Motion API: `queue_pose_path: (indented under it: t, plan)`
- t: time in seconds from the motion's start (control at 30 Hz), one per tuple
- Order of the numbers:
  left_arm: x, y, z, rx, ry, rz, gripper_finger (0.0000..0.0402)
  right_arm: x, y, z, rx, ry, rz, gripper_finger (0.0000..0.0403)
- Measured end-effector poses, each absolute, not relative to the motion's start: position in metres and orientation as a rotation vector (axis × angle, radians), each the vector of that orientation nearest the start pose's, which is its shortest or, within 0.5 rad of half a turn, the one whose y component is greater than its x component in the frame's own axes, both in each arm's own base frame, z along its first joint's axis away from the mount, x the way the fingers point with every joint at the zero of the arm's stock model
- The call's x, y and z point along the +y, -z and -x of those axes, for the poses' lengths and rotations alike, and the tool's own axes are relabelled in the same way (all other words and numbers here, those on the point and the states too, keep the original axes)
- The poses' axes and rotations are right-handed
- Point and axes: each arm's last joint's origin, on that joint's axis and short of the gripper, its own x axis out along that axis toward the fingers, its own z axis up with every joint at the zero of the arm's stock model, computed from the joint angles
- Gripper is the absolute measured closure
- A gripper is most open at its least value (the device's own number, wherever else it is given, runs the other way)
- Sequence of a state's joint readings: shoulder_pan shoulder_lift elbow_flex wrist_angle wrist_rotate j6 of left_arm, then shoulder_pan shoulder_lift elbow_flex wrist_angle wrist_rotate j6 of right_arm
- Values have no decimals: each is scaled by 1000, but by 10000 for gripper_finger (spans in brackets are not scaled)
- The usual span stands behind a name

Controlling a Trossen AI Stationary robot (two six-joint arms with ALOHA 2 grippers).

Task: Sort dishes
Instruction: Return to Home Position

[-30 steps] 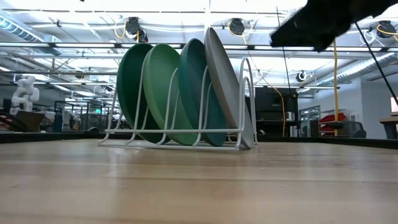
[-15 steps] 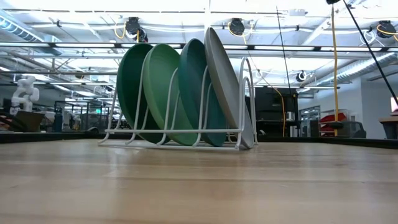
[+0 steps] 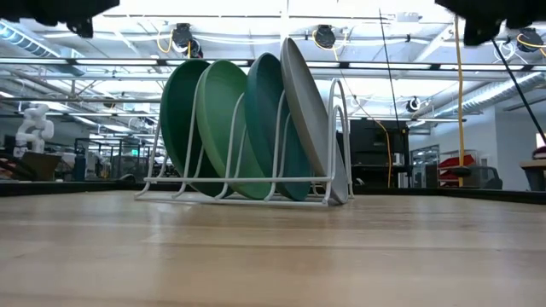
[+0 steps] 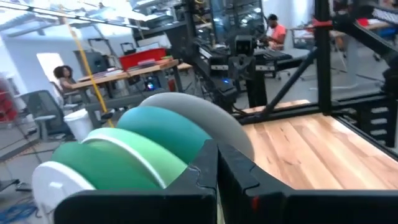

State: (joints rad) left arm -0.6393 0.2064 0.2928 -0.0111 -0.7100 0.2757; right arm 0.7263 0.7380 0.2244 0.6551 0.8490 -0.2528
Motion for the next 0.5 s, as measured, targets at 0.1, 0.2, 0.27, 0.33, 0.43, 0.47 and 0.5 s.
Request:
queue_pose_path:
  t: [0.1, 0.2, 0.27, 0.33, 0.43, 0.47, 0.5]
  plan:
    - [-35, -238, -82, -69, -98, -213, 401, 69, -211, -125, -129, 121, 160, 402]
    - [-31, -237, -81, -97, -86, -202, 401, 54, -200, -122, -169, 90, 167, 403]
    - [-29, -238, -79, -118, -80, -199, 401, 45, -196, -121, -195, 78, 167, 403]
    - [-26, -239, -78, -136, -82, -206, 401, 37, -194, -120, -210, 77, 176, 403]
    - [-21, -238, -78, -131, -101, -200, 401, 28, -192, -121, -212, 74, 188, 403]
    - [-20, -238, -78, -130, -96, -195, 401, 26, -192, -121, -208, 66, 187, 403]
    - [-20, -237, -78, -126, -81, -180, 401, 24, -191, -121, -201, 60, 187, 403]
